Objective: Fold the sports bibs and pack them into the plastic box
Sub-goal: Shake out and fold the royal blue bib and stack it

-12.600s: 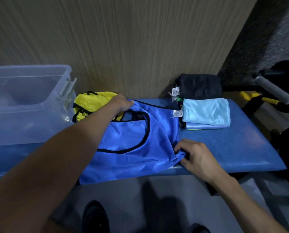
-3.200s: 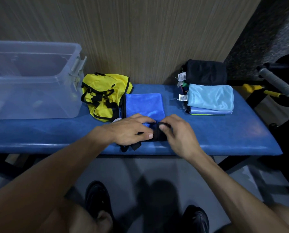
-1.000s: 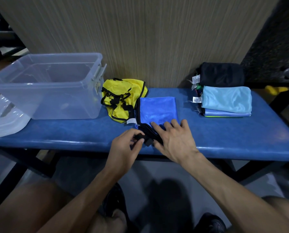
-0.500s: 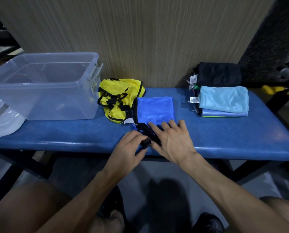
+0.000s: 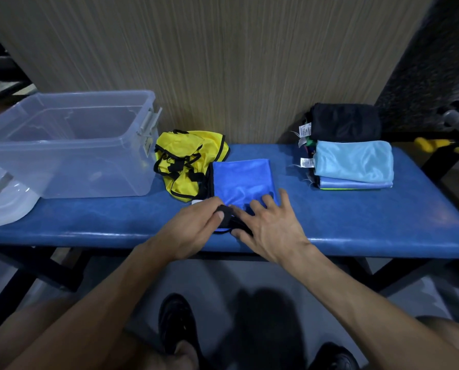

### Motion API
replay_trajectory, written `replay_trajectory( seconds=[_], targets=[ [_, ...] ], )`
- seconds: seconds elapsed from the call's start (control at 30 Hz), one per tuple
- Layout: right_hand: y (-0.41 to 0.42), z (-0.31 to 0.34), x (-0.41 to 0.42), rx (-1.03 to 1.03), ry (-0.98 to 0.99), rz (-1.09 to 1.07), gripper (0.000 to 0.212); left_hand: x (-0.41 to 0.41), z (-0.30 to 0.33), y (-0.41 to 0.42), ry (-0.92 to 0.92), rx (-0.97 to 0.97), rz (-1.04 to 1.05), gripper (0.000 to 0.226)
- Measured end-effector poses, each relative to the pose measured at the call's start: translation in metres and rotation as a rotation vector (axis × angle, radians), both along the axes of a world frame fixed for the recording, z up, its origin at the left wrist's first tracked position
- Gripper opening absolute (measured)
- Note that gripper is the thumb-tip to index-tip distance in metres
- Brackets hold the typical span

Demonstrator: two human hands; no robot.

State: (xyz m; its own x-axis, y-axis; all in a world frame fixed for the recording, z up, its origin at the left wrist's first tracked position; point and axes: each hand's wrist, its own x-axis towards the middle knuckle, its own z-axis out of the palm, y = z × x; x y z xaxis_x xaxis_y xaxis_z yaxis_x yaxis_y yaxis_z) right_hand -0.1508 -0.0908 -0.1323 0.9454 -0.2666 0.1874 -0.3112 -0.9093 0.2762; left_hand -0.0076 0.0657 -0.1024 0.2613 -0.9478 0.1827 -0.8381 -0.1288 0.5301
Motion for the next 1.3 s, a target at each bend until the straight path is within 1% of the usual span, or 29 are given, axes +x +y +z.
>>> replay_trajectory(
  seconds=[0.2, 0.27, 0.33, 0.4, 0.47, 0.53, 0.6, 0.67, 0.73, 0.77, 0.83, 0.9, 0.93, 0.97, 1.03, 1.17, 1.23, 1.3],
  targets=[
    [-0.006, 0.0, -0.003, 0.072, -0.035, 0.016, 0.075, 0.029, 0.007, -0.033, 0.138, 0.092, 0.248, 0.027],
    [-0.01, 0.0, -0.005, 0.113, -0.047, 0.043, 0.077, 0.031, 0.001, -0.037, 0.221, 0.126, 0.299, 0.03],
    [-0.016, 0.002, -0.008, 0.158, -0.074, 0.067, 0.075, 0.03, -0.004, -0.038, 0.316, 0.097, 0.34, 0.026],
    [-0.023, 0.002, -0.012, 0.205, -0.106, 0.096, 0.067, 0.029, -0.009, -0.041, 0.353, 0.033, 0.367, 0.016],
    [-0.03, 0.0, -0.016, 0.258, -0.135, 0.139, 0.06, 0.026, -0.013, -0.043, 0.331, -0.044, 0.372, 0.023],
    [-0.038, -0.003, -0.02, 0.301, -0.159, 0.187, 0.057, 0.026, -0.02, -0.04, 0.222, -0.142, 0.353, 0.026],
    [-0.046, -0.006, -0.023, 0.337, -0.17, 0.238, 0.057, 0.028, -0.03, -0.037, 0.09, -0.238, 0.333, 0.02],
    [-0.053, -0.008, -0.026, 0.399, -0.182, 0.276, 0.06, 0.03, -0.037, -0.034, 0.033, -0.283, 0.299, 0.004],
    [-0.058, -0.01, -0.029, 0.49, -0.189, 0.297, 0.062, 0.032, -0.042, -0.03, 0.007, -0.263, 0.241, 0.026],
    [-0.061, -0.012, -0.03, 0.542, -0.194, 0.3, 0.063, 0.033, -0.042, -0.026, 0.025, -0.224, 0.205, 0.035],
    [-0.065, -0.014, -0.033, 0.632, -0.206, 0.303, 0.062, 0.037, -0.043, -0.015, 0.079, -0.102, 0.096, 0.051],
    [-0.067, -0.015, -0.035, 0.682, -0.217, 0.299, 0.059, 0.046, -0.041, -0.005, 0.062, 0.039, -0.017, 0.073],
    [-0.066, -0.016, -0.034, 0.69, -0.219, 0.292, 0.058, 0.052, -0.041, -0.003, 0.052, 0.08, -0.047, 0.076],
    [-0.065, -0.016, -0.034, 0.684, -0.222, 0.279, 0.057, 0.058, -0.041, -0.004, 0.075, 0.098, -0.051, 0.072],
    [-0.058, -0.016, -0.031, 0.653, -0.237, 0.235, 0.054, 0.063, -0.042, -0.01, 0.132, 0.066, -0.04, 0.056],
    [-0.045, -0.018, -0.028, 0.626, -0.345, 0.154, 0.045, 0.055, -0.047, -0.02, 0.101, -0.018, 0.001, 0.034],
    [-0.043, -0.018, -0.028, 0.646, -0.389, 0.132, 0.039, 0.052, -0.048, -0.02, 0.126, -0.019, 0.043, 0.026],
    [-0.04, -0.013, -0.029, 0.659, -0.376, 0.116, 0.035, 0.049, -0.045, -0.017, 0.176, -0.002, 0.056, 0.02]
  ],
)
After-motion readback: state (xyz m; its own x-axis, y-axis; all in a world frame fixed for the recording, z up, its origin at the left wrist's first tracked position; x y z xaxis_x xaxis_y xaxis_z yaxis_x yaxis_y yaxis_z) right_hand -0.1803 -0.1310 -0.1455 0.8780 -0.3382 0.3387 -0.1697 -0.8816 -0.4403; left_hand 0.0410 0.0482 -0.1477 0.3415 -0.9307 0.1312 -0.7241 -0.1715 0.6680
